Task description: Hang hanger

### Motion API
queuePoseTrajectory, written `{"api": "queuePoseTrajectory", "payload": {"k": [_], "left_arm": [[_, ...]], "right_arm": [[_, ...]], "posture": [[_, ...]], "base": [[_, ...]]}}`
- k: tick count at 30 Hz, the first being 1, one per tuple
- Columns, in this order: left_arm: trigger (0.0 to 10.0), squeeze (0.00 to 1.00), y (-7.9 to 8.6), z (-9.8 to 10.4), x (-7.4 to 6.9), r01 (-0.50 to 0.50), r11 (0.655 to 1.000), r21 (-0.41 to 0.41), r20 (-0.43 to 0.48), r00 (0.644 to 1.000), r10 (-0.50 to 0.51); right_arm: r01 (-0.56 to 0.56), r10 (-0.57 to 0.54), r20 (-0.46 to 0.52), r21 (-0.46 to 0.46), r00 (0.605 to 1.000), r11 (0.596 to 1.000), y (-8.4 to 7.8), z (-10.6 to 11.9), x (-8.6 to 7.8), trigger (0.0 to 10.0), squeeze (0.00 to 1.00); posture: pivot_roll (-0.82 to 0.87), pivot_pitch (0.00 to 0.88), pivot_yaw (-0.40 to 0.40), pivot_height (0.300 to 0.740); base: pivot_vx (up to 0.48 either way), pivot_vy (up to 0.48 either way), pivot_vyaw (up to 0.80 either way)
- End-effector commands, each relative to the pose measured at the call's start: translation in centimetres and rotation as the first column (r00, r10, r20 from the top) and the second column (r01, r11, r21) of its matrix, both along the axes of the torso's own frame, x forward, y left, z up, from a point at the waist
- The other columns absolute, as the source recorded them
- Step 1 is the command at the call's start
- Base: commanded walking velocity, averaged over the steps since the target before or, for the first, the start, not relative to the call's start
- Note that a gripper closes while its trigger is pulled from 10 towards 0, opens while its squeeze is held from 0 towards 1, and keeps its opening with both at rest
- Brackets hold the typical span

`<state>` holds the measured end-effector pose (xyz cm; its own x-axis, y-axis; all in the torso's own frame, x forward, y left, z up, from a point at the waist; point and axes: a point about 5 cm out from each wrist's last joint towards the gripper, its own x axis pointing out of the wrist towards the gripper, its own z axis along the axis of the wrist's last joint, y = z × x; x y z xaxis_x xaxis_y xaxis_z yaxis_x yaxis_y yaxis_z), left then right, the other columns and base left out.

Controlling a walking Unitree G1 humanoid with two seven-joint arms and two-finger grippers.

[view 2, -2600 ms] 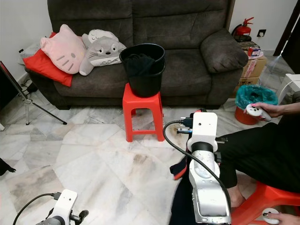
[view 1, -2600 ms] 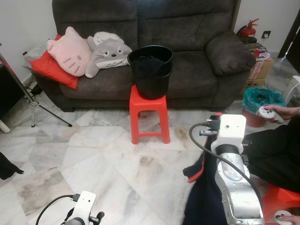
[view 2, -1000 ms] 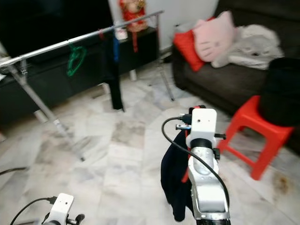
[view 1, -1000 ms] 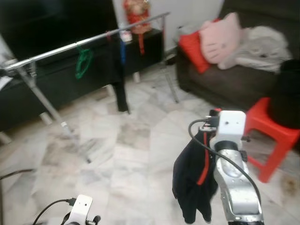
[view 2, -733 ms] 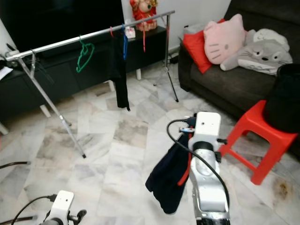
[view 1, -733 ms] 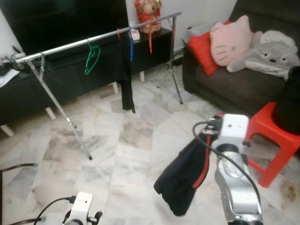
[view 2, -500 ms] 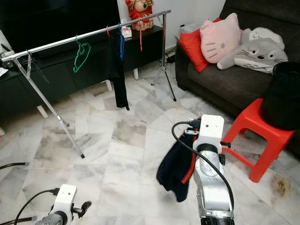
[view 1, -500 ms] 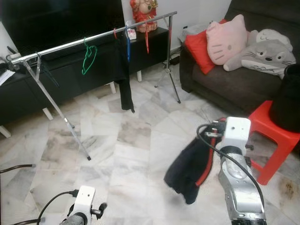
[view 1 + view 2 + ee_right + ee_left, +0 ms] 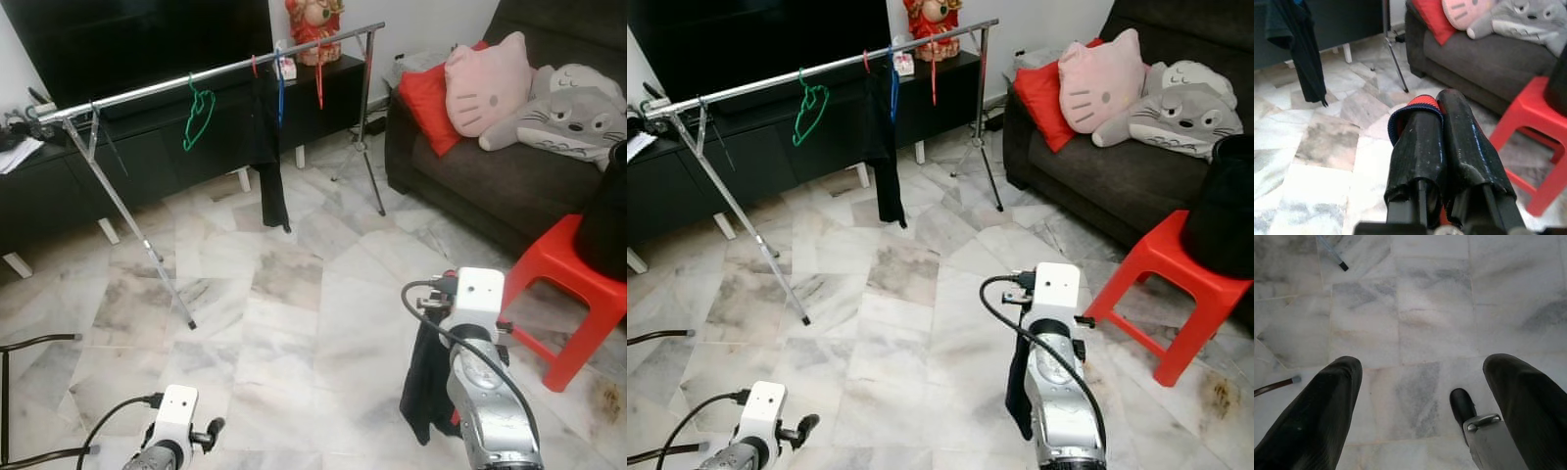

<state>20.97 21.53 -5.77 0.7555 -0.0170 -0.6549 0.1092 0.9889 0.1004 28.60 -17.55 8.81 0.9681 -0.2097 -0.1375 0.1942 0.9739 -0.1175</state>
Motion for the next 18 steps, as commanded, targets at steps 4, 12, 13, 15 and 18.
{"api": "queuePoseTrajectory", "payload": {"k": [4,12,13,15,18], "left_arm": [[10.0,0.00,0.5,0.2,0.1,-0.013,1.000,0.010,0.016,1.000,0.013],[10.0,0.00,0.4,0.3,0.3,-0.012,1.000,0.005,0.020,1.000,0.011],[10.0,0.00,0.4,0.3,0.3,-0.011,1.000,0.004,0.020,1.000,0.011],[10.0,0.00,0.3,0.3,0.2,-0.011,1.000,0.004,0.020,1.000,0.011],[10.0,0.00,0.3,0.3,0.3,-0.010,1.000,0.001,0.023,1.000,0.010]], "right_arm": [[-0.015,0.015,0.046,-0.001,0.999,1.000,-0.1,0.4,0.0,10.0,0.00],[0.005,-0.006,0.035,0.013,0.999,1.000,-0.7,-0.2,-0.1,10.0,0.00],[0.006,-0.006,0.032,0.012,0.999,1.000,-0.8,-0.4,-0.1,10.0,0.00],[0.008,-0.008,0.028,0.011,1.000,1.000,-0.9,-0.5,-0.1,10.0,0.00],[-0.003,0.003,0.024,0.004,1.000,1.000,-0.9,-0.6,-0.1,10.0,0.00]], "posture": [[-0.11,0.000,0.059,0.740],[-0.11,0.000,0.057,0.740],[-0.11,0.000,0.056,0.740],[-0.11,0.000,0.055,0.740],[-0.10,0.000,0.053,0.740]], "base": [[0.260,0.000,0.80],[0.311,0.000,0.16],[0.330,0.000,0.00],[0.334,0.000,0.00],[0.349,0.000,0.00]]}}
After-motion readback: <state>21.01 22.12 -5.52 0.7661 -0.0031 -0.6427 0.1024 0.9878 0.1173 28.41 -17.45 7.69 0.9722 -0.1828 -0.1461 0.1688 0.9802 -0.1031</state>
